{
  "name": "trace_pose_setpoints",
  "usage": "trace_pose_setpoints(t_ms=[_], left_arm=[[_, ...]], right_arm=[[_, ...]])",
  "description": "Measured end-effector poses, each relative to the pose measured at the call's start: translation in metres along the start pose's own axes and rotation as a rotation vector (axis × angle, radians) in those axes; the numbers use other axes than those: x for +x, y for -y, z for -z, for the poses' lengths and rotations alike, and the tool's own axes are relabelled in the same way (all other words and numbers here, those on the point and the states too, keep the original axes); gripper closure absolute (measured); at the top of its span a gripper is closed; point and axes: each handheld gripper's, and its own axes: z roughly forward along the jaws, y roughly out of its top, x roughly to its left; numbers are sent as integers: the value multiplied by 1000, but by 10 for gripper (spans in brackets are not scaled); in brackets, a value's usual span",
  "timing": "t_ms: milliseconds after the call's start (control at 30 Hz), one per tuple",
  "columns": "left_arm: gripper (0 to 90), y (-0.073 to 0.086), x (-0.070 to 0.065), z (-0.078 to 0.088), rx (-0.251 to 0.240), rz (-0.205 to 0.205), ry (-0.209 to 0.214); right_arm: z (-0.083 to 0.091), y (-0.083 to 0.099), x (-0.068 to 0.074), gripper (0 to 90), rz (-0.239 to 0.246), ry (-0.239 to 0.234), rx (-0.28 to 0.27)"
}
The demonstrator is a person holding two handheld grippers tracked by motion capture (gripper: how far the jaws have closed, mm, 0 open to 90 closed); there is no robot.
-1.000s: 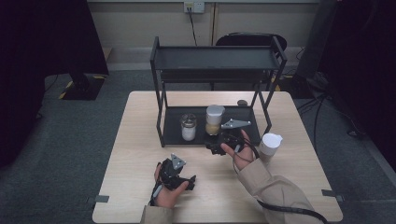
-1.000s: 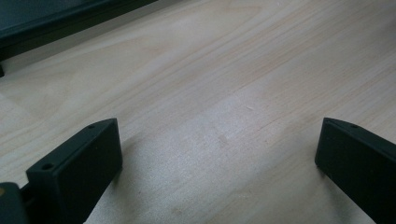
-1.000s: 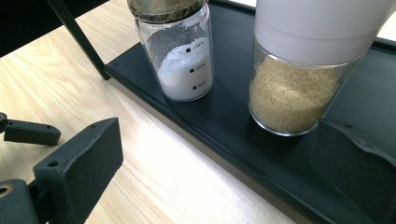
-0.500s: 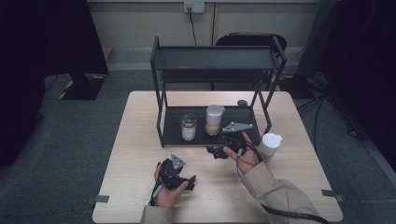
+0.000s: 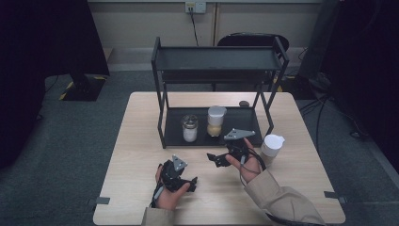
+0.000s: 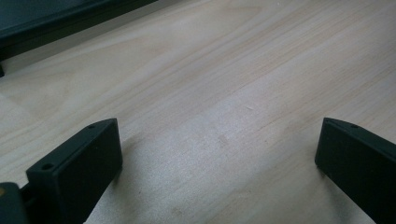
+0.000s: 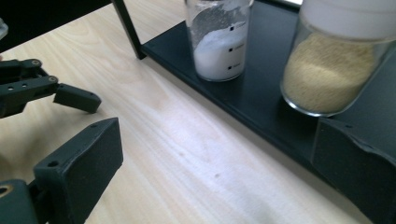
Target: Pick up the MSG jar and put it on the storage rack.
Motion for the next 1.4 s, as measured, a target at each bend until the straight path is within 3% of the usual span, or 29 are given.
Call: trace_pose_setpoints(t_ms=[633,1067,1133,1400], left_arm=[[0,0,0,0,0,0,0],[0,0,0,0,0,0,0],[0,0,0,0,0,0,0],[0,0,0,0,0,0,0]], right_arm=[[5,11,9,13,50,-25,19],[18,19,6,13,58,-34,20],[19,22,3,12,79,-34,12],[28,30,1,12,51,-41,18]])
